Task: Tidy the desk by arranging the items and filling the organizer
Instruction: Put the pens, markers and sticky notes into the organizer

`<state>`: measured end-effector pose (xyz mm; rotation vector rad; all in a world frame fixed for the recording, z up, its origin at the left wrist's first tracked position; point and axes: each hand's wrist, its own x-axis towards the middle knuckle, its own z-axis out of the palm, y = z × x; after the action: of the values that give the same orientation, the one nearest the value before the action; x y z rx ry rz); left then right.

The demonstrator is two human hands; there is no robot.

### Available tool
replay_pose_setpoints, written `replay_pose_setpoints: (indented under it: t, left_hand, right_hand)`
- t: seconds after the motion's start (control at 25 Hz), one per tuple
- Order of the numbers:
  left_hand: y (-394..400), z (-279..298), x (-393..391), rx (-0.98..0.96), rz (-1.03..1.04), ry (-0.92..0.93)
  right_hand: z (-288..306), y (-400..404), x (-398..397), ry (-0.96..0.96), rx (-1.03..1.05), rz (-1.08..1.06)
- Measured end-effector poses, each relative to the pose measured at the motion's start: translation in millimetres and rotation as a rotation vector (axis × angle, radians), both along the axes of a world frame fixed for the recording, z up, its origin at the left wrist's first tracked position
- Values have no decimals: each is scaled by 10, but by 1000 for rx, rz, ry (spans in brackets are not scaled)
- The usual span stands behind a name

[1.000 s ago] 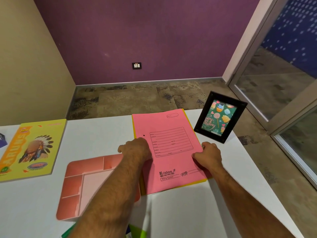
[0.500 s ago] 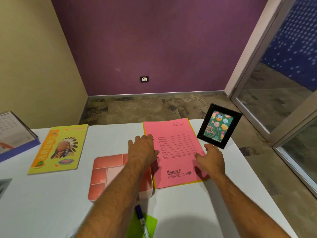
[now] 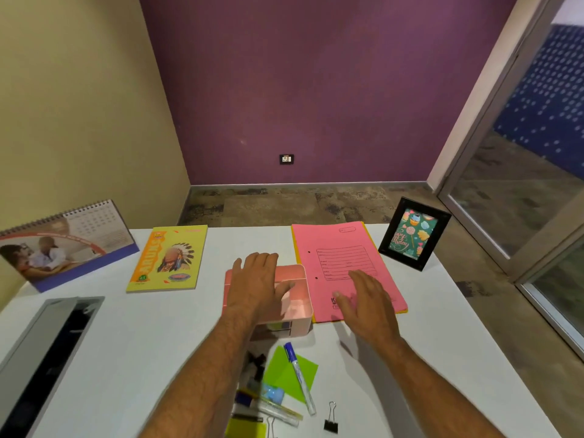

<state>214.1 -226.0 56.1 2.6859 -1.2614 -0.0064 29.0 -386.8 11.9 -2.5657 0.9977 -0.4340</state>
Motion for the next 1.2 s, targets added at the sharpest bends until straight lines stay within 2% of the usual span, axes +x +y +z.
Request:
replay_pose_setpoints:
  t: [0.2, 0.52, 0.84, 1.04, 1.2]
  left_hand:
    - [550, -29, -124, -43, 14, 9]
    - [1320, -368, -299, 25, 87, -11]
    - [1670, -668, -527, 78, 131, 140]
    - [1731, -815, -634, 81, 8, 164]
    - [1698, -912, -664, 160, -71, 137]
  right_hand:
    - [-78, 523, -50, 21, -4, 26]
    - [-327, 1181, -214, 55, 51, 36]
    - [-600, 1535, -312, 131, 128, 6]
    - [-725, 1612, -377, 160, 130, -80]
    - [-778, 1595, -394, 279, 129, -96]
